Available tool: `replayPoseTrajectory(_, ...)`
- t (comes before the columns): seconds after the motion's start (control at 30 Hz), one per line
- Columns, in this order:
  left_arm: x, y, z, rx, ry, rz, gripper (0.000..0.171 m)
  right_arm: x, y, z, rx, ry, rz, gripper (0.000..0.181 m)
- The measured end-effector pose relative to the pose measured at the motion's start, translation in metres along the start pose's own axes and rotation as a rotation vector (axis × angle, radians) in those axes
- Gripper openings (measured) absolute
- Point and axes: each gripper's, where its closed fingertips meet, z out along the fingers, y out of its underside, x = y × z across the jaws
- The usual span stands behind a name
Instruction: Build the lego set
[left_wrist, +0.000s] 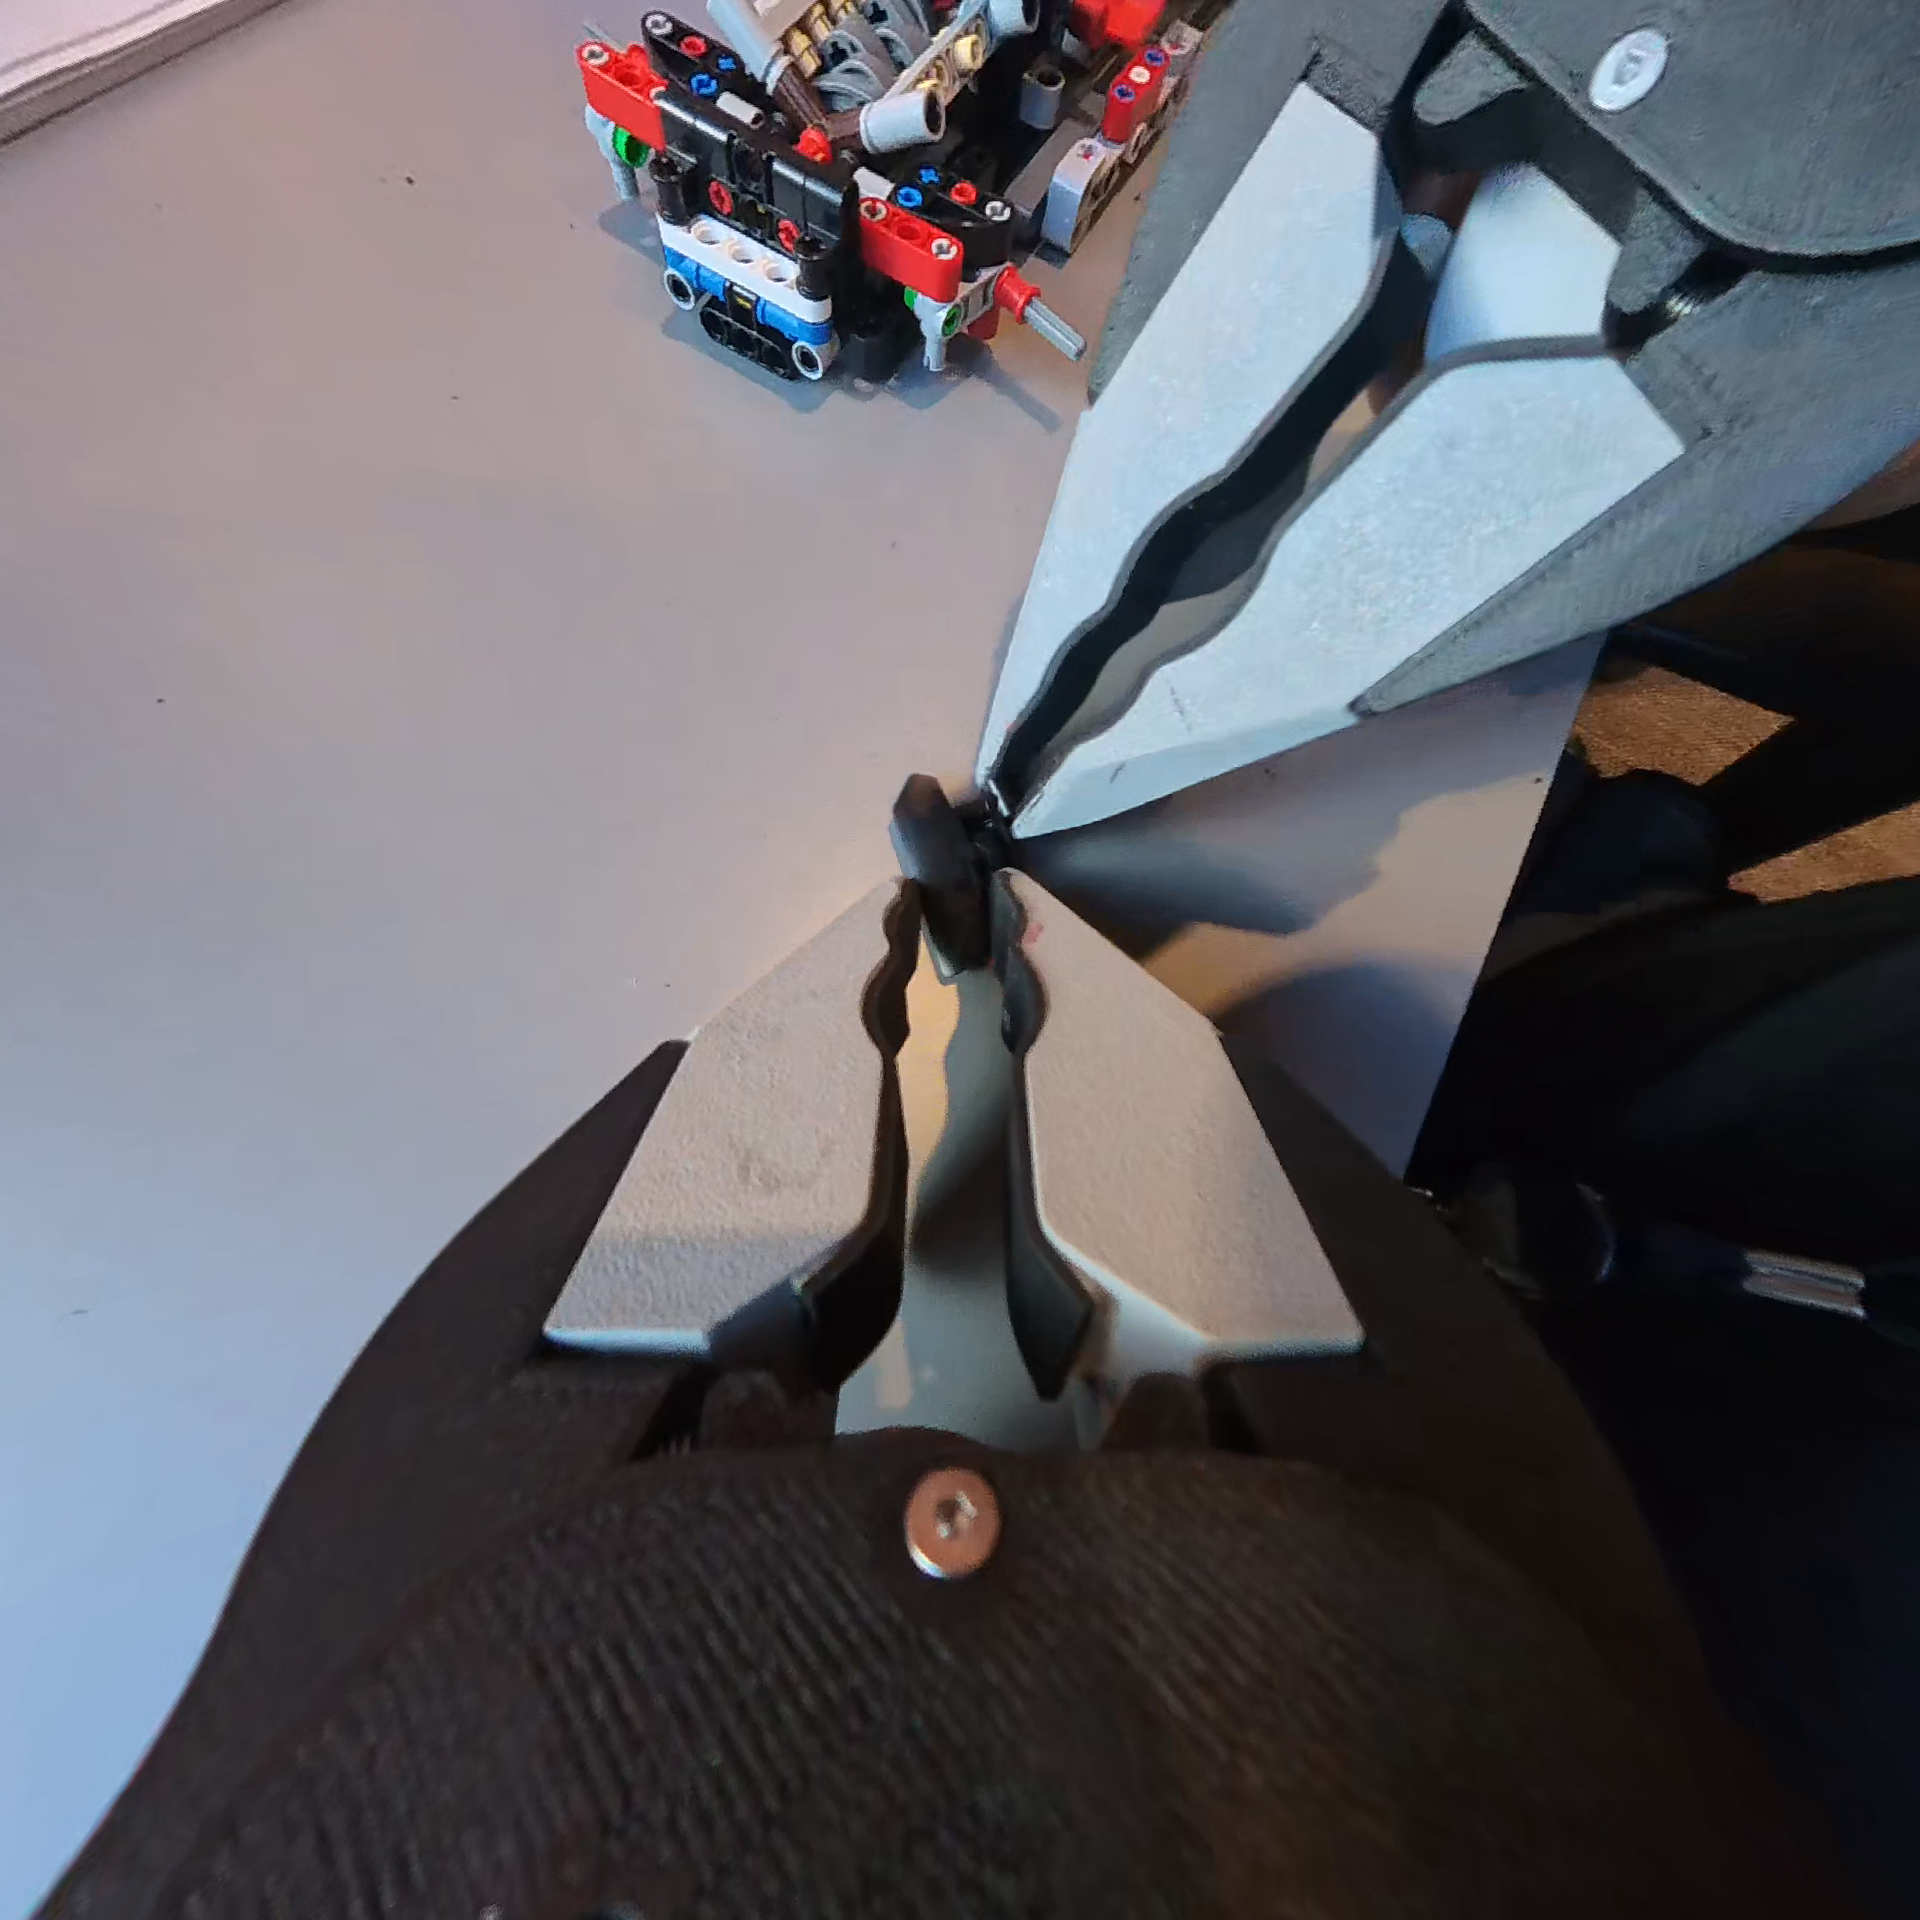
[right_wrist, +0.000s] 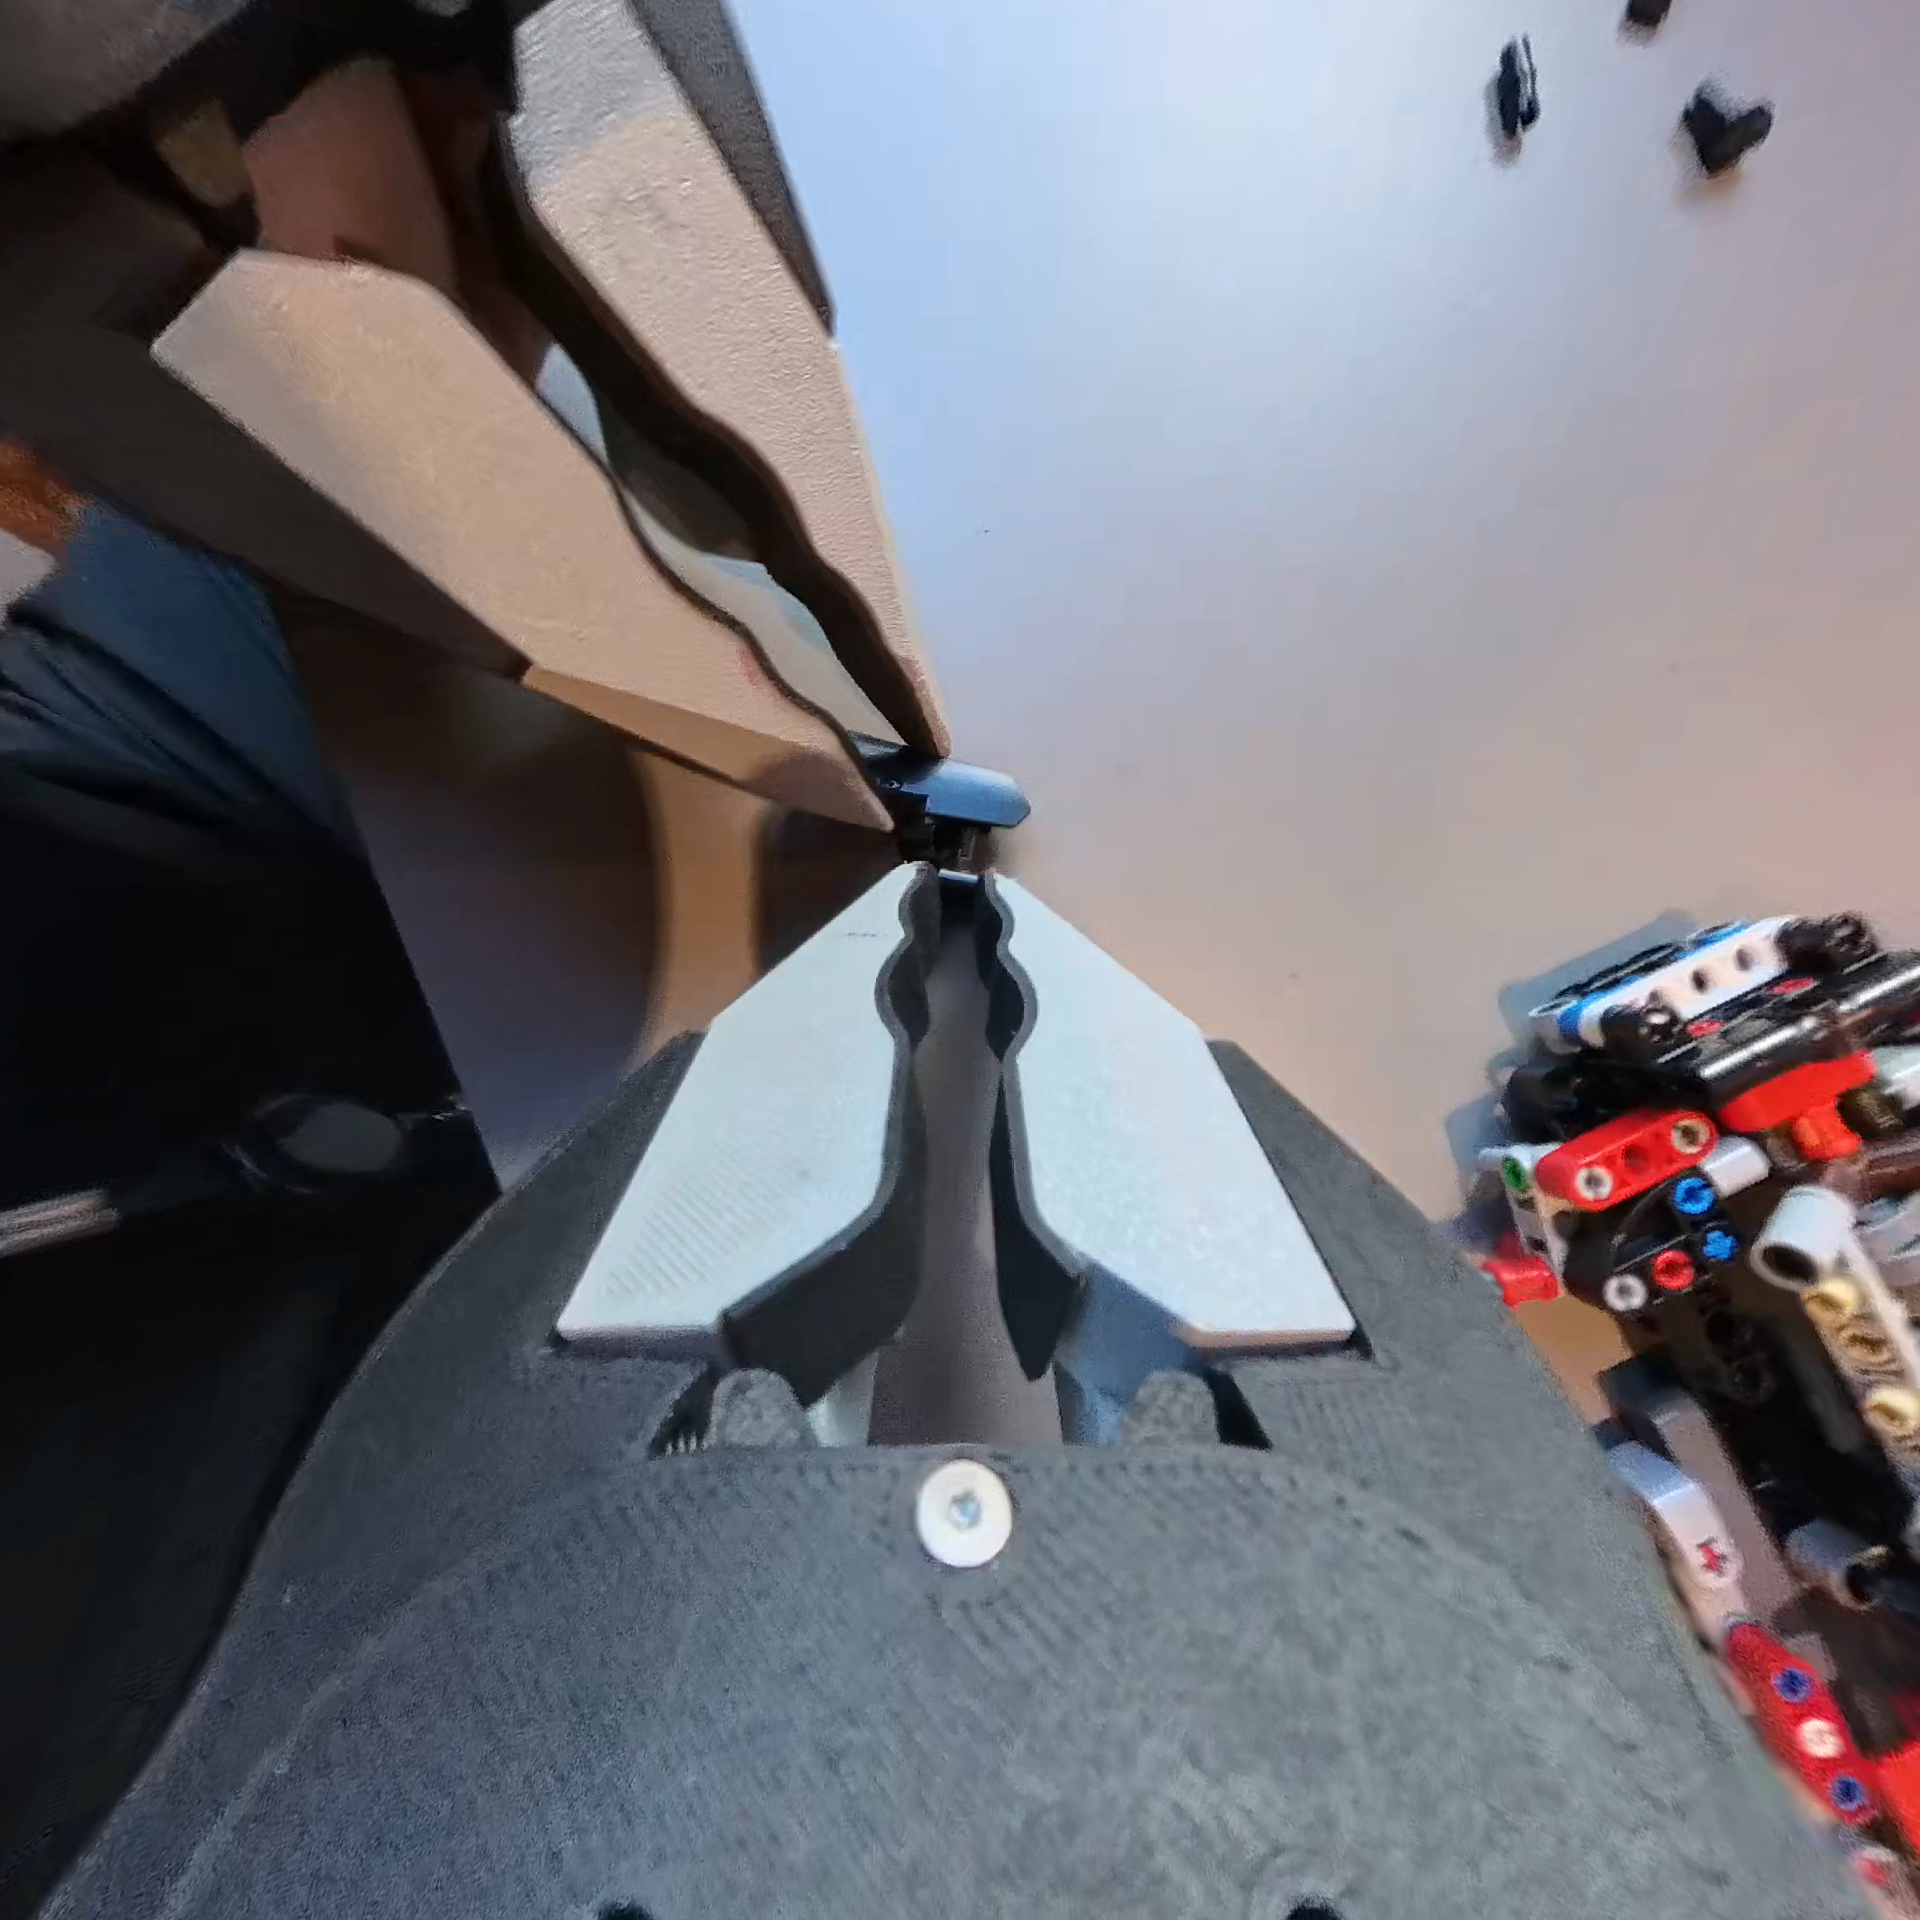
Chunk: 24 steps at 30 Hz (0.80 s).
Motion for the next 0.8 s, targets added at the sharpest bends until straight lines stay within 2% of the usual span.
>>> replayPoseTrajectory(0.1, 0.0003, -0.0008, 0.0012, -0.011, 0.012, 0.067, 0.01, 0.0016, 0.0009, 0.0001, -0.019, 0.044, -0.134, 0.004)
replayPoseTrajectory(0.33, -0.0003, -0.0024, 0.0033, -0.018, 0.018, 0.129, 0.01, 0.004, 0.0009, 0.0004, -0.055, 0.021, -0.249, 0.004)
replayPoseTrajectory(0.5, -0.0043, -0.0035, 0.0044, -0.022, -0.007, 0.157, 0.01, 0.007, -0.0015, 0.002, -0.024, 0.015, -0.243, 0.004)
replayPoseTrajectory(0.7, -0.0057, -0.0044, 0.0054, -0.007, 0.004, 0.049, 0.011, 0.007, -0.0007, -0.0003, 0.06, -0.038, -0.12, 0.004)
replayPoseTrajectory(0.73, -0.0056, -0.0047, 0.0057, -0.009, 0.014, 0.03, 0.01, 0.0063, -0.0003, -0.0007, 0.078, -0.03, -0.117, 0.006)
replayPoseTrajectory(0.8, -0.0055, -0.005, 0.0061, -0.007, 0.043, -0.016, 0.01, 0.0052, 0.0003, -0.001, 0.107, 0.003, -0.125, 0.022)
